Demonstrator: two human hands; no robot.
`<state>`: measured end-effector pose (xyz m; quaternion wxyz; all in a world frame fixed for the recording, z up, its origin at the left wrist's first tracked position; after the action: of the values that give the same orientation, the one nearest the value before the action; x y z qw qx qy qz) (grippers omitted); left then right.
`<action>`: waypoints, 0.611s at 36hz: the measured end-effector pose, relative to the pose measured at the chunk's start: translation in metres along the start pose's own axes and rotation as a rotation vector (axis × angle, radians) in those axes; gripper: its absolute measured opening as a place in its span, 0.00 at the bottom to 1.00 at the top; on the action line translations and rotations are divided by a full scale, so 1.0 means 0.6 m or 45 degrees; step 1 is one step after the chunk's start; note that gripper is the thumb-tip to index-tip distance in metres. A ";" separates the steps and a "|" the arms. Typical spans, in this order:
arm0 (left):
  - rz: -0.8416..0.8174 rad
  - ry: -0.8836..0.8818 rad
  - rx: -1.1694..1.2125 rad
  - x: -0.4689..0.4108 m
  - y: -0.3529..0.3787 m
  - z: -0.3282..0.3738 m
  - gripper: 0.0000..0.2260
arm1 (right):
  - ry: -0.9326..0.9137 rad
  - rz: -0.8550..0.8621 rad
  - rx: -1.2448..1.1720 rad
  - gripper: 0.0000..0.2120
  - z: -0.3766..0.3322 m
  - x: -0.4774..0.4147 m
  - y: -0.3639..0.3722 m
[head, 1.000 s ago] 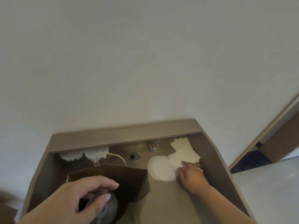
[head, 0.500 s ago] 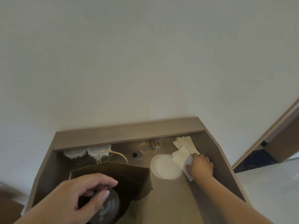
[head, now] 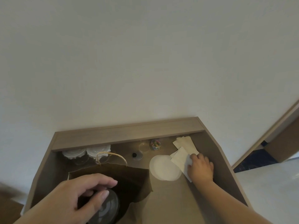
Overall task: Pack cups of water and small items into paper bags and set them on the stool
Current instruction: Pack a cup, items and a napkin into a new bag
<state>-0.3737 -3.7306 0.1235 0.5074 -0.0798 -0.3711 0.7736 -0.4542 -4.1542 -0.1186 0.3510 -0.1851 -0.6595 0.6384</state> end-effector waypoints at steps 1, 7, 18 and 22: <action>0.002 0.000 -0.002 0.000 0.000 0.000 0.25 | -0.002 0.000 -0.003 0.22 0.000 0.001 0.000; -0.009 -0.003 -0.006 -0.001 0.001 0.000 0.26 | -0.036 0.024 -0.029 0.27 -0.005 0.008 -0.003; -0.023 -0.013 0.011 0.001 0.003 -0.005 0.25 | -0.027 -0.032 -0.143 0.18 0.000 0.007 -0.010; -0.004 -0.005 0.009 0.004 0.001 -0.003 0.25 | -0.010 -0.119 -0.206 0.07 0.005 -0.003 -0.008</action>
<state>-0.3742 -3.7275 0.1224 0.5082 -0.0759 -0.3693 0.7743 -0.4542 -4.1581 -0.1143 0.3619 -0.1794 -0.7182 0.5666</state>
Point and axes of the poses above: each hand's wrist, its own x-axis away from the middle knuckle, its own y-axis out of the palm, z = x × y, the point moved 8 cm from there along -x, towards the middle knuckle, and after that the axes turned 15 degrees about -z, right-handed, at the moved point
